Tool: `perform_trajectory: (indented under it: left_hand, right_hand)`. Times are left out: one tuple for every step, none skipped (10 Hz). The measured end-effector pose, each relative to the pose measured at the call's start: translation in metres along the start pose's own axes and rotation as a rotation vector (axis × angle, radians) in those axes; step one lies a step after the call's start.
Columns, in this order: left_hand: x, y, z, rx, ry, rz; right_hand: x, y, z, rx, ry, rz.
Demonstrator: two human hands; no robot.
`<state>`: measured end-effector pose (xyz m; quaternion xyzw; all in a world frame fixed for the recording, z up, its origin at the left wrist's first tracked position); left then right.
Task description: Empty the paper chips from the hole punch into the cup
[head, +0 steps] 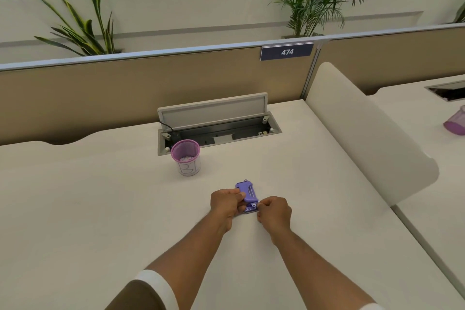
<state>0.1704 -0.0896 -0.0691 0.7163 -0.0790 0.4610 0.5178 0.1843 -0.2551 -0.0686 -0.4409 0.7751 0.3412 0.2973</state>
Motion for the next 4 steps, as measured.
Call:
perform_trajectory:
  left_hand:
    - [-0.002,-0.001,0.0,0.022,0.003,0.019]
    - [-0.002,0.0,-0.003,0.028,-0.011,0.038]
    - [0.005,0.001,-0.011,0.058,-0.123,0.145]
    - [0.016,0.012,-0.023,0.127,-0.276,0.251]
  right_hand:
    - [-0.002,-0.002,-0.001,-0.008,0.031,-0.023]
    - [-0.005,0.0,0.0,-0.057,0.069,-0.029]
    - [-0.01,0.001,-0.001,-0.097,0.113,-0.033]
    - [-0.016,0.003,-0.008,-0.092,0.141,-0.023]
Point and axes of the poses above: each hand's wrist, its own y-axis away from the middle knuckle, its own z-axis out of the palm, x = y × z, the point moved 6 cm from there along -y, towards the middle knuckle, and after that the axes turned 11 degrees about x, right-handed, at the moved point
